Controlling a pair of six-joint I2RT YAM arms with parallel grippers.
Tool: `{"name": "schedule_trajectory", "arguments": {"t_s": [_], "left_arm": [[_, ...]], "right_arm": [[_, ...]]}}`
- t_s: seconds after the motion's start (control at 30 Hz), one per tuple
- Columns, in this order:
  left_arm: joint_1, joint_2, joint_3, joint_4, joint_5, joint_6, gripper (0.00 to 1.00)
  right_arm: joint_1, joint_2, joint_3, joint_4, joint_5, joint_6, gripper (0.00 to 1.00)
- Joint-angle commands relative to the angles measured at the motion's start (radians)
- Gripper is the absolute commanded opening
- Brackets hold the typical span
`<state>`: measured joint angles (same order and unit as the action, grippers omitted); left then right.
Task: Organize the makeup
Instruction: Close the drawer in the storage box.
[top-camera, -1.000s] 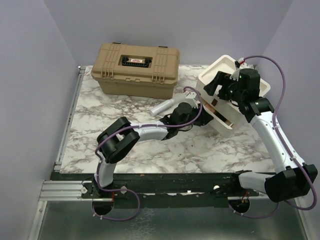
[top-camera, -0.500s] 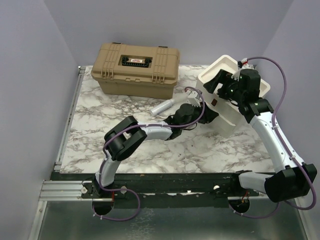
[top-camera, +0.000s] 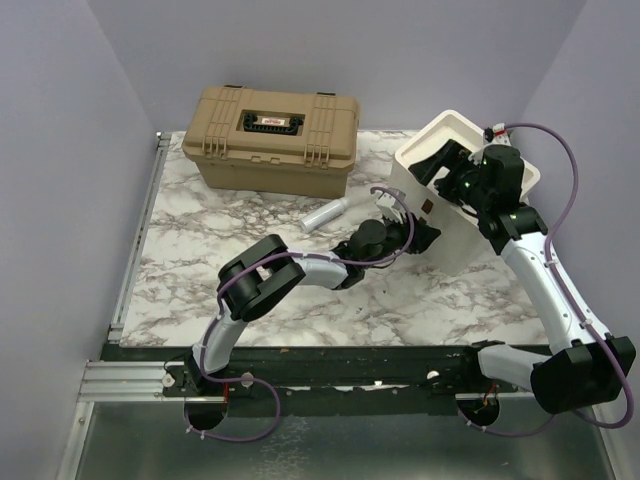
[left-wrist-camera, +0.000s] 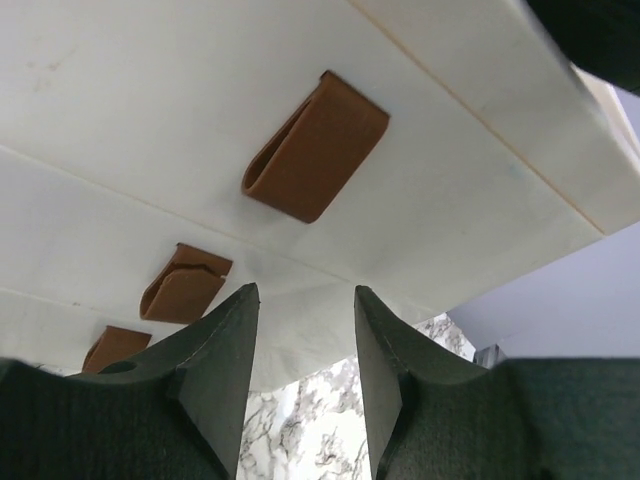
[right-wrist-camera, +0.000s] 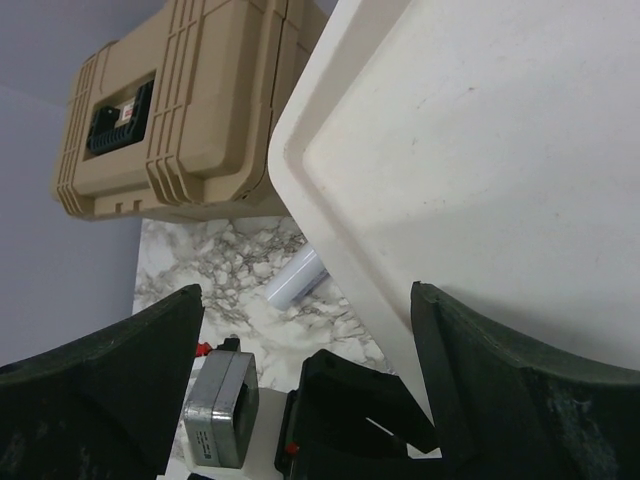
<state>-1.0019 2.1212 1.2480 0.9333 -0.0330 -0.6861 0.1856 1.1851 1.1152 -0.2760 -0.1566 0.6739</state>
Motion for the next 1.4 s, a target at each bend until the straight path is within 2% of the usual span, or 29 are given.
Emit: {"name": "schedule_trajectory", "arguments": {"t_s": [0.0, 0.17, 0.33, 0.53, 0.67, 0.9, 1.07, 1.2, 1.37], "left_arm": [[-0.003, -0.005, -0.026, 0.036, 0.018, 0.002, 0.46], [0.001, -0.017, -0.054, 0.034, 0.023, -0.013, 0.53], [0.014, -0.002, -0.033, 0.027, 0.044, -0.034, 0.56], [0.024, 0.032, 0.093, -0.081, 0.063, -0.029, 0.57], [0.023, 0.050, 0.124, -0.095, 0.092, -0.030, 0.57], [0.025, 0.007, 0.059, -0.096, 0.141, -0.002, 0.58], [0.033, -0.035, 0.017, -0.096, 0.224, 0.052, 0.61], [0.057, -0.072, -0.032, -0.096, 0.280, 0.071, 0.61], [0.082, -0.140, -0.127, -0.097, 0.277, 0.130, 0.62]], "right_arm": [[0.026, 0.006, 0.020, -0.146, -0.008, -0.030, 0.91], [0.019, 0.030, 0.088, -0.214, 0.098, -0.106, 0.92], [0.007, 0.048, 0.099, -0.210, 0.031, -0.125, 0.93], [0.005, 0.038, 0.067, -0.202, -0.002, -0.109, 0.93], [0.001, 0.028, 0.064, -0.189, -0.034, -0.069, 0.95], [-0.027, 0.045, 0.078, -0.181, -0.086, -0.074, 0.95], [-0.037, 0.060, 0.106, -0.215, -0.056, -0.103, 0.96], [-0.044, 0.058, 0.092, -0.197, -0.103, -0.096, 0.96], [-0.044, 0.057, 0.074, -0.187, -0.125, -0.091, 0.96]]}}
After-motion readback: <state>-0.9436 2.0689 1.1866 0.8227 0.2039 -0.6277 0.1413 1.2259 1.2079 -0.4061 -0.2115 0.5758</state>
